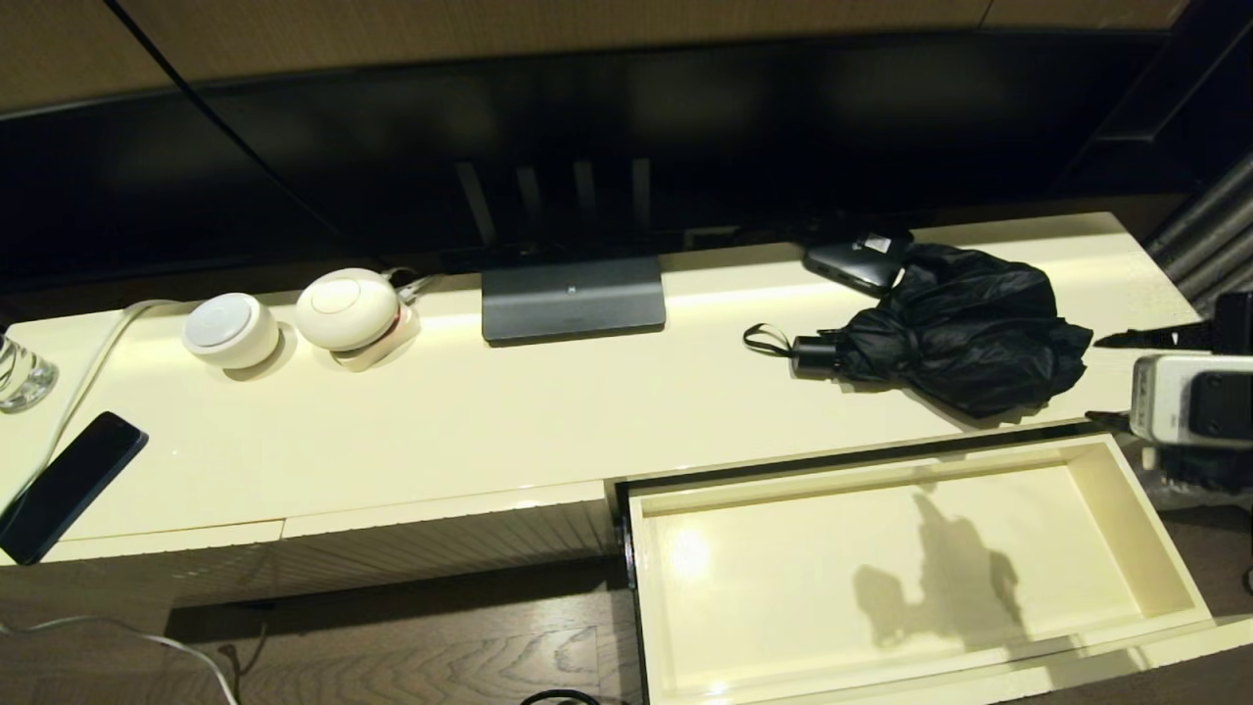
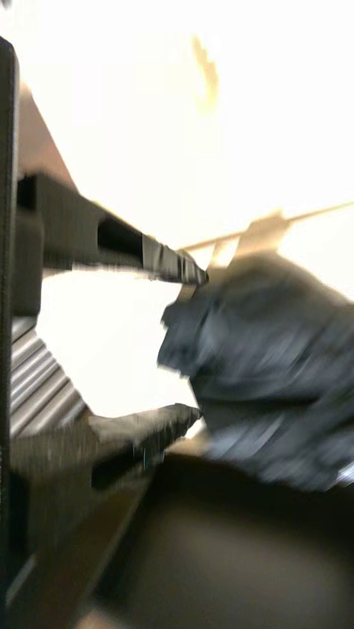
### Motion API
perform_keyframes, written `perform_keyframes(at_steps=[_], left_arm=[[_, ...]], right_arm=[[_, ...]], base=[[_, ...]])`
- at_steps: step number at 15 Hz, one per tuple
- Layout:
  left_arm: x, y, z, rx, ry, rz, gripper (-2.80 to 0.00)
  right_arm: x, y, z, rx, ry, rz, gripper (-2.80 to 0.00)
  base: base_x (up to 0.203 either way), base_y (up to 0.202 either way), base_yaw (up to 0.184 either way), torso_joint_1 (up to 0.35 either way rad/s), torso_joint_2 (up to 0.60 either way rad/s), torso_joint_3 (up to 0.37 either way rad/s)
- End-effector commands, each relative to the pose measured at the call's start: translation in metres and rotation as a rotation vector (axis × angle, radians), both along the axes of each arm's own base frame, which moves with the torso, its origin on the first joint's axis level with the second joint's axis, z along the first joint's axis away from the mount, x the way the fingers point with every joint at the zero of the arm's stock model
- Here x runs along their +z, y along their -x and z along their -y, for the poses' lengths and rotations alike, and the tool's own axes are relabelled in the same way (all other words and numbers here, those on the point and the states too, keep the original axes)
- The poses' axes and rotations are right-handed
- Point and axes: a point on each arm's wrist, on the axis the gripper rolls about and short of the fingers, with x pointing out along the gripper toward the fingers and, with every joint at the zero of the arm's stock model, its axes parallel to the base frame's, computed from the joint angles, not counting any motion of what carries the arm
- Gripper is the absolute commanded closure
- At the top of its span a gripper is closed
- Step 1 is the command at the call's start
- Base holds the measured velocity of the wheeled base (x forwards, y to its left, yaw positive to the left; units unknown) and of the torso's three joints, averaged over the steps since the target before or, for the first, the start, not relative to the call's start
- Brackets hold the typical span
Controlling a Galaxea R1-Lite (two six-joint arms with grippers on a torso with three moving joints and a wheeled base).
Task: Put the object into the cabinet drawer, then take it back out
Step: Close the drawer
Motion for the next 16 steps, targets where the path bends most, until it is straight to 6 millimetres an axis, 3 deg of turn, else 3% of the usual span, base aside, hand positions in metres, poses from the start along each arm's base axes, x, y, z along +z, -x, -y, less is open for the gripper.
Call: perform_keyframes(at_steps=[1, 6, 12, 16], left_arm=[[-0.001, 0.0, 0.0, 0.0, 0.0, -0.005, 0.0], [-0.001, 0.0, 0.0, 0.0, 0.0, -0.003, 0.0], [-0.001, 0.0, 0.0, 0.0, 0.0, -0.005, 0.0], [-0.001, 0.0, 0.0, 0.0, 0.0, -0.003, 0.0]], right_arm=[[-0.011, 0.04, -0.01, 0.082, -0.003, -0.062, 0.0], [-0.066, 0.07, -0.017, 0.147, 0.006, -0.423, 0.0], [-0.123, 0.07, -0.02, 0.22, -0.015, -0.748, 0.0], [-0.155, 0.069, -0.021, 0.239, -0.028, -0.822, 0.0]], base=[[0.0, 0.0, 0.0, 0.0, 0.0, 0.0], [0.0, 0.0, 0.0, 0.0, 0.0, 0.0], [0.0, 0.0, 0.0, 0.0, 0.0, 0.0], [0.0, 0.0, 0.0, 0.0, 0.0, 0.0]])
